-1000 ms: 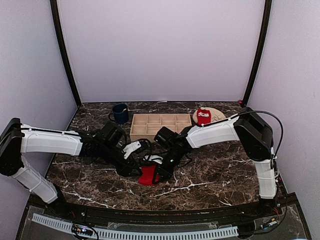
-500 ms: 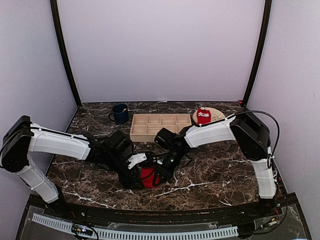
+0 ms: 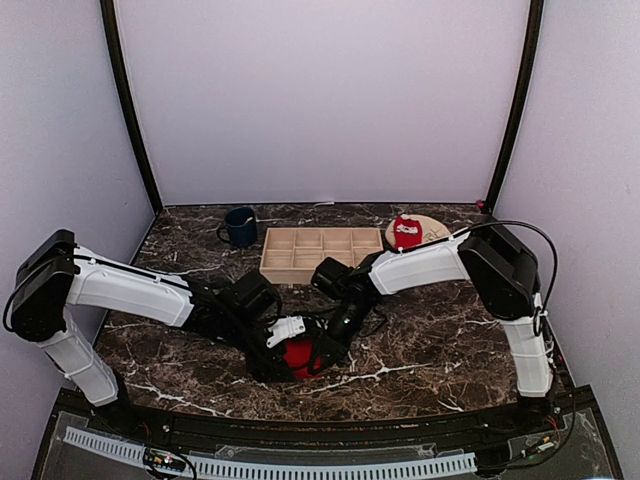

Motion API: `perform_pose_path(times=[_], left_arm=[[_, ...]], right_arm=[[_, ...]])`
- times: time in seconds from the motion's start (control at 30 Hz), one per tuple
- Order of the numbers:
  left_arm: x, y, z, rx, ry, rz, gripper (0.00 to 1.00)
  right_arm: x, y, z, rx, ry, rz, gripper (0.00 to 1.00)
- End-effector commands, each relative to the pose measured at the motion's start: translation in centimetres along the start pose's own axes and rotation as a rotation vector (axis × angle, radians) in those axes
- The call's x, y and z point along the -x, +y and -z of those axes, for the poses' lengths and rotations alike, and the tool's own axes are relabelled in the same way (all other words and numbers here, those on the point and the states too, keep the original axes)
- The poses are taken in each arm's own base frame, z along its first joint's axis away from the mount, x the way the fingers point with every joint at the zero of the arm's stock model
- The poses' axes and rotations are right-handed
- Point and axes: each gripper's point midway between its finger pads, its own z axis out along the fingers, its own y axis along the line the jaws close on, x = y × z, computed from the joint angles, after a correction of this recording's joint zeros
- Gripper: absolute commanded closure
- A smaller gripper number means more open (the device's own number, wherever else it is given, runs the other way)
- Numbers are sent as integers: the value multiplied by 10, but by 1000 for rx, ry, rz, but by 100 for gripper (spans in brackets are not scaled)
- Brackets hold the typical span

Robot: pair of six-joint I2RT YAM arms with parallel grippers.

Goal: Roll the socks
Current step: Roll the sock at the center of the board.

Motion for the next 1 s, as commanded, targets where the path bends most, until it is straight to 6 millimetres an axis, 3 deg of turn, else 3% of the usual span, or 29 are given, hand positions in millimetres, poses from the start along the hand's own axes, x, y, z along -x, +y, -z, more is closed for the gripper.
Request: perform_pose_path(times=[0.0, 0.37, 0.57, 0.97], left_arm=[[6, 1, -3, 36, 5, -65, 29], [16, -2, 6, 68, -33, -104, 38], [13, -17, 13, 24, -47, -96, 37], [8, -15, -4, 45, -7, -118, 36]], right_arm=[[-11, -10, -5, -5, 29, -42, 97], [-12, -10, -5, 4, 29, -46, 97], [-11, -11, -3, 11, 21, -48, 97], [-8, -7, 0, 36, 8, -57, 97]])
